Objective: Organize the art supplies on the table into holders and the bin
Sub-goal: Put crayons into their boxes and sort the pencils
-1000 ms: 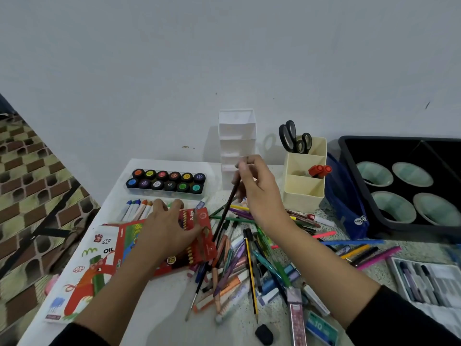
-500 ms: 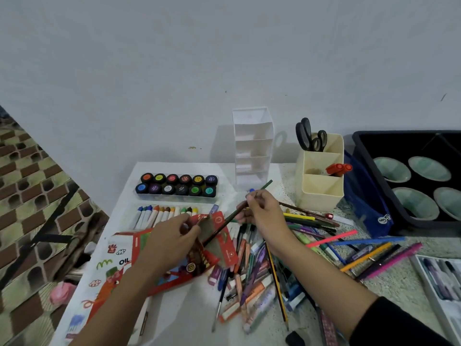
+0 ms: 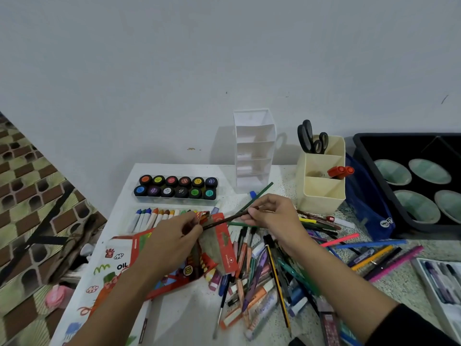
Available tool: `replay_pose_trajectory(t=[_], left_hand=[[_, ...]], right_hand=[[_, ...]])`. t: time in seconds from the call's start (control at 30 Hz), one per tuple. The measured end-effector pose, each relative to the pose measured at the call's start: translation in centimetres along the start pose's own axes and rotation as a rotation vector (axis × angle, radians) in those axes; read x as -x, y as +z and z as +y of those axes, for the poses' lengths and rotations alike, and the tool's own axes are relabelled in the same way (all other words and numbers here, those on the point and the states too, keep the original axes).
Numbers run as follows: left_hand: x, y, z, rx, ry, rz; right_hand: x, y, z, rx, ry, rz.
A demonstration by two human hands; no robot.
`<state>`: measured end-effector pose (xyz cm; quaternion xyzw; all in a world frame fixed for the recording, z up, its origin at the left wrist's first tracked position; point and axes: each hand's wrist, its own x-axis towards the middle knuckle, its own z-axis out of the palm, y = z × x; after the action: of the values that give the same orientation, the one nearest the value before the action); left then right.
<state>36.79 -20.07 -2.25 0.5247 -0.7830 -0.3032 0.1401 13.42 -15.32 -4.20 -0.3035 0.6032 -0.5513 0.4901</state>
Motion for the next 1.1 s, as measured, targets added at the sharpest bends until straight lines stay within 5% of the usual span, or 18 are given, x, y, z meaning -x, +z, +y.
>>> replay_pose_trajectory(t=[0.37,0.6,1.1], left_hand=[[-0.6,1.7,0.4,-0.021,0.085,0.047],[-0.9,2.7,-0.3,-0.031,0.129,0.084],[-1.0,2.4,-1.4,0.015,0.188,0.092]], right_hand=[[-0.5,3.1,1.7,0.928,-0.521,-0.202],[-1.2,5.1,3.0,1.109,-0.696,-0.132],[-1.6,5.4,2.7,1.203,-0.61,-0.084]])
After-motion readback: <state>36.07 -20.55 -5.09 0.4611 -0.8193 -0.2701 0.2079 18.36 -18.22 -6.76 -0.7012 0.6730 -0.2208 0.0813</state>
